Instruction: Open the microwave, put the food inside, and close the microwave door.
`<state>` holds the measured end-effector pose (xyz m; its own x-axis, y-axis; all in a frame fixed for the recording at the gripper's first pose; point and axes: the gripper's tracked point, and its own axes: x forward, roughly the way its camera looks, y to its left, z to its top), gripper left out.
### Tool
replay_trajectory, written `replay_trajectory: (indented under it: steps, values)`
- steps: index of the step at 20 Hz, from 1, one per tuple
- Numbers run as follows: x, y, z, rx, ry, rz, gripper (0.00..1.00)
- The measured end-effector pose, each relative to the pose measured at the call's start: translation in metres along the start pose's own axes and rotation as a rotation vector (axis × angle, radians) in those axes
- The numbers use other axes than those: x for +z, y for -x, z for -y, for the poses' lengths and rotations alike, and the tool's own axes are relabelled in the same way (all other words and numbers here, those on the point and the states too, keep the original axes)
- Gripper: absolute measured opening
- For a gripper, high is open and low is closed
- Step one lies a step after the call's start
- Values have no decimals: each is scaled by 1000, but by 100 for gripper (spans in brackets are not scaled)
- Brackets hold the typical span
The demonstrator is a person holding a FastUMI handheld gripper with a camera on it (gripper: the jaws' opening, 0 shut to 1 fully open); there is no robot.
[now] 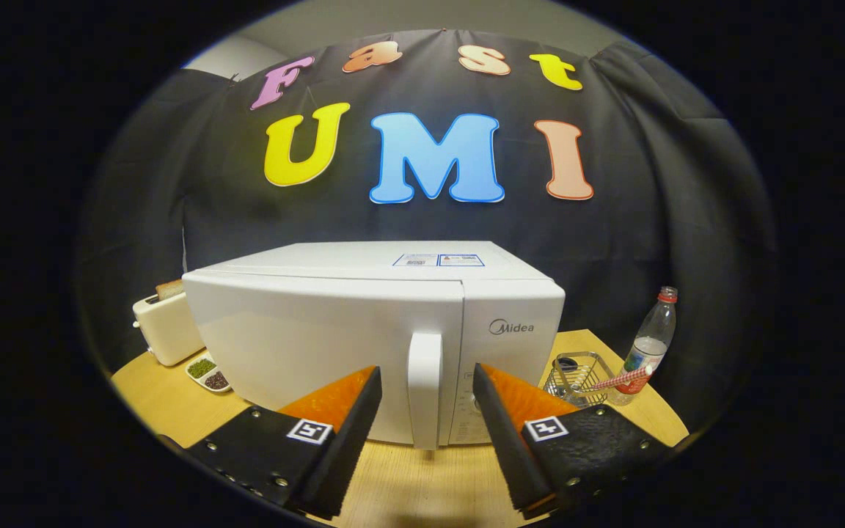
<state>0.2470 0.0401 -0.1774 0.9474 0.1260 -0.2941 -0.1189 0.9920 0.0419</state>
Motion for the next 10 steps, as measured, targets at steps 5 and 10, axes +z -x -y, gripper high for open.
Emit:
replay_trajectory:
  steps: [5, 10]
  values:
    - [-7, -13, -3, -16, -5, -30, 41]
    - [-9, -17, -3, -20, 6, -67, 15]
